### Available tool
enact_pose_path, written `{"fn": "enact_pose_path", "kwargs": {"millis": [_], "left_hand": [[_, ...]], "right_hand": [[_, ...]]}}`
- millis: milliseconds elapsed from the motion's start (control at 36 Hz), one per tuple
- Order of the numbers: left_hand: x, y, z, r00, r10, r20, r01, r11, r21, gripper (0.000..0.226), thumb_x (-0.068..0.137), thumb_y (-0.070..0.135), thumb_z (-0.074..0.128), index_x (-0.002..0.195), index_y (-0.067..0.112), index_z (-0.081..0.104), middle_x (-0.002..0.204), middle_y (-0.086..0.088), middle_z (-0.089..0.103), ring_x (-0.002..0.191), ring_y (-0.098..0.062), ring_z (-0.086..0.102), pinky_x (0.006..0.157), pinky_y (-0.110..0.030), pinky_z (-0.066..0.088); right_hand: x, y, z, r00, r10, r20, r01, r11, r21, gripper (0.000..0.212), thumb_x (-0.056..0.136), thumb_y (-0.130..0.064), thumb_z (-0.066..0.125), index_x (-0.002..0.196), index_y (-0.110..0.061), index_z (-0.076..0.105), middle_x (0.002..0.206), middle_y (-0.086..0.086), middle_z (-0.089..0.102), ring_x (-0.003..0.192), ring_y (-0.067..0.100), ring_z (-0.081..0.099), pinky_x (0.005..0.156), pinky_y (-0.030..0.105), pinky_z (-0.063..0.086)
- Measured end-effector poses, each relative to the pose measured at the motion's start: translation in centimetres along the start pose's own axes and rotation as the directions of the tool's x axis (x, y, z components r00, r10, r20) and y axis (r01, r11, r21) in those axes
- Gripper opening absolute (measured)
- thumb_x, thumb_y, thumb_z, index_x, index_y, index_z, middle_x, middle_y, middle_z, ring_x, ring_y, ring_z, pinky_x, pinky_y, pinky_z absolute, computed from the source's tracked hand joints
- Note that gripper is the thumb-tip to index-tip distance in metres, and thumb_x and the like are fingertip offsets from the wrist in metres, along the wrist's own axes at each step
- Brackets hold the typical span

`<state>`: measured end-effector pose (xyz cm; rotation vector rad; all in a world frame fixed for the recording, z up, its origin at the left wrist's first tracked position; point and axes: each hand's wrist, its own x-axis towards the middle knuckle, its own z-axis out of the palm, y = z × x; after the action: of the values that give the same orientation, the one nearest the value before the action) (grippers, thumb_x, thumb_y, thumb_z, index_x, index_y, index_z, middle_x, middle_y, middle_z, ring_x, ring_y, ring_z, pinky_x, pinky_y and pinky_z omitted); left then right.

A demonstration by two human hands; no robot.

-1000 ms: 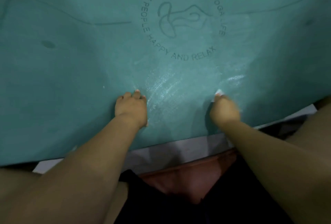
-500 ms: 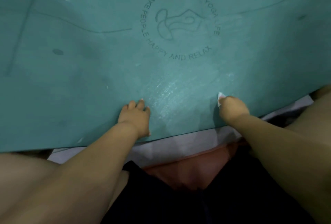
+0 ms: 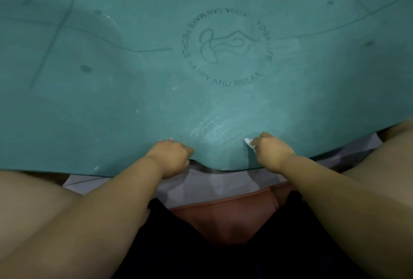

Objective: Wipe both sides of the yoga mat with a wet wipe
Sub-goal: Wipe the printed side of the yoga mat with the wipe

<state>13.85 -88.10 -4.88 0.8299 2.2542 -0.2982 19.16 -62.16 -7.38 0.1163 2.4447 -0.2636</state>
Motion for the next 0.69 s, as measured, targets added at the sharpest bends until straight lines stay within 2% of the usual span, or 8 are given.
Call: {"fn": "enact_pose_path", "kwargs": {"millis": [111,194,306,417,500,583,639,694], "left_hand": [[-1.0,-1.0,-0.8,0.988,-0.083,-0.133,0.052,0.974,-0.220,0.033,0.098,0.032,0.040,0.128,0.021,0.050,0.127,-0.011,0.058,0.113,-0.031,0.055,0.089,-0.035,0.045],[-1.8,-1.4,-1.2,0.967,-0.137,-0.213,0.060,0.942,-0.330,0.032,0.099,0.033,0.042,0.126,0.024,0.054,0.125,-0.011,0.060,0.112,-0.031,0.056,0.089,-0.035,0.046],[-2.8,-2.0,-1.7,0.936,-0.199,-0.290,0.041,0.880,-0.474,0.029,0.098,0.033,0.046,0.123,0.025,0.059,0.121,-0.011,0.063,0.111,-0.031,0.057,0.087,-0.033,0.045],[-3.5,-2.9,-2.0,0.915,-0.218,-0.339,-0.018,0.818,-0.574,0.028,0.096,0.032,0.051,0.119,0.022,0.064,0.118,-0.007,0.066,0.109,-0.027,0.060,0.089,-0.030,0.045],[-4.0,-3.2,-2.4,0.907,-0.170,-0.386,-0.121,0.771,-0.625,0.032,0.092,0.033,0.057,0.121,0.022,0.063,0.123,-0.001,0.063,0.116,-0.019,0.057,0.095,-0.023,0.039],[-4.1,-4.3,-2.0,0.943,-0.135,-0.305,-0.063,0.825,-0.562,0.068,0.084,0.050,0.062,0.143,0.038,0.031,0.151,0.000,0.034,0.138,-0.018,0.033,0.116,-0.029,0.020],[-3.9,-4.8,-1.6,0.965,-0.148,-0.216,0.038,0.895,-0.444,0.071,0.076,0.070,0.048,0.133,0.065,0.005,0.157,0.006,0.017,0.143,-0.024,0.023,0.116,-0.049,0.019],[-3.9,-4.3,-1.8,0.975,-0.152,-0.162,0.081,0.922,-0.378,0.072,0.077,0.064,0.043,0.125,0.073,-0.010,0.157,0.015,0.010,0.144,-0.028,0.018,0.111,-0.061,0.018]], "right_hand": [[-1.2,-0.4,-1.0,0.993,-0.085,0.086,0.085,0.996,0.004,0.031,0.092,-0.030,0.048,0.115,-0.012,0.058,0.117,0.014,0.045,0.101,0.035,0.056,0.087,0.032,0.043],[-2.1,-0.6,-2.0,0.990,-0.114,0.082,0.114,0.993,0.006,0.043,0.088,-0.038,0.056,0.124,-0.015,0.053,0.117,0.010,0.044,0.105,0.030,0.054,0.086,0.027,0.040],[-3.6,-0.8,-2.9,0.983,-0.150,0.104,0.150,0.989,0.010,0.074,0.078,-0.046,0.068,0.137,-0.013,0.039,0.120,0.008,0.040,0.109,0.028,0.052,0.088,0.028,0.040],[-4.6,-0.9,-4.3,0.991,-0.093,-0.093,0.077,0.984,-0.161,0.048,0.088,-0.018,0.050,0.136,-0.020,0.041,0.125,0.007,0.039,0.104,0.035,0.056,0.077,0.036,0.044],[-4.7,-1.0,-6.6,0.966,-0.041,-0.256,-0.011,0.980,-0.197,0.038,0.089,-0.011,0.046,0.127,-0.018,0.050,0.122,0.008,0.040,0.098,0.037,0.058,0.071,0.038,0.043],[-5.1,-1.2,-10.0,0.912,-0.070,-0.403,-0.038,0.967,-0.252,0.032,0.088,-0.011,0.047,0.118,-0.018,0.054,0.117,0.006,0.042,0.100,0.032,0.058,0.066,0.034,0.038],[-5.6,-1.8,-12.6,0.862,-0.126,-0.491,-0.034,0.952,-0.304,0.030,0.087,-0.009,0.047,0.115,-0.019,0.055,0.115,0.006,0.042,0.100,0.030,0.056,0.064,0.032,0.036],[-6.3,-2.7,-15.2,0.805,-0.190,-0.561,-0.041,0.927,-0.373,0.032,0.087,-0.007,0.047,0.115,-0.019,0.055,0.115,0.006,0.042,0.098,0.030,0.054,0.061,0.032,0.033]]}}
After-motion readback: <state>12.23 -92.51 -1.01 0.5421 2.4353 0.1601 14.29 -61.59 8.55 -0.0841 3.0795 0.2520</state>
